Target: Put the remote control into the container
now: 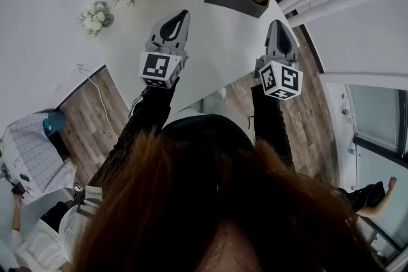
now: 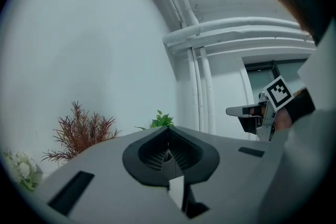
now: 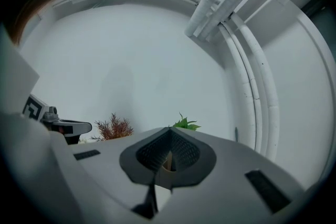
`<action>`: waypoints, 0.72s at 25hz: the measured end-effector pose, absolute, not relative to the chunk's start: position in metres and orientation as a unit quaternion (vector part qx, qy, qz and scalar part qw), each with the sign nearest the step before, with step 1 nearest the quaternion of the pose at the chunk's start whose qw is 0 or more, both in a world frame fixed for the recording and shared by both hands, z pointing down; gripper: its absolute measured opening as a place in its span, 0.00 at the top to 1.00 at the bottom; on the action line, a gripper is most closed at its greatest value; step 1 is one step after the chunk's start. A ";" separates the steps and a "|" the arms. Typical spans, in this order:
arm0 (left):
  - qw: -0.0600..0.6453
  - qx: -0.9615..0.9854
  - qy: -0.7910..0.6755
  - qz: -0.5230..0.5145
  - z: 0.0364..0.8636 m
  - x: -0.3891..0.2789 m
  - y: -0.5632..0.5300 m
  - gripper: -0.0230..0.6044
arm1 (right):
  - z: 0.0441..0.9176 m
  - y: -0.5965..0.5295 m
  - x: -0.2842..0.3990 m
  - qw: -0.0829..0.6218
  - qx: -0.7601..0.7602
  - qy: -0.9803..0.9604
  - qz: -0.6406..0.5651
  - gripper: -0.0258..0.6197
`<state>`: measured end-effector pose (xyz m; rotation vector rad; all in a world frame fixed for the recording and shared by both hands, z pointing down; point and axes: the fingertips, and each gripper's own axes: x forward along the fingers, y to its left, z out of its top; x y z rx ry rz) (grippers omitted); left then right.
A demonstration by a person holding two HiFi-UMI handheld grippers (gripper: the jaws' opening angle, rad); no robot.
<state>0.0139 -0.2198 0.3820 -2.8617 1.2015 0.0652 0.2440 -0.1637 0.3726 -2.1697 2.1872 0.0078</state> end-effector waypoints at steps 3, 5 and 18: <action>0.020 -0.923 0.384 0.025 0.380 0.014 -0.220 0.95 | 0.370 -0.162 0.241 0.032 -0.704 0.710 0.006 0.93; 0.020 -0.924 0.382 0.026 0.379 0.015 -0.220 0.95 | 0.369 -0.161 0.240 0.032 -0.704 0.709 0.008 0.93; 0.023 -0.925 0.379 0.026 0.375 0.013 -0.221 0.95 | 0.365 -0.163 0.231 0.027 -0.697 0.716 0.016 0.93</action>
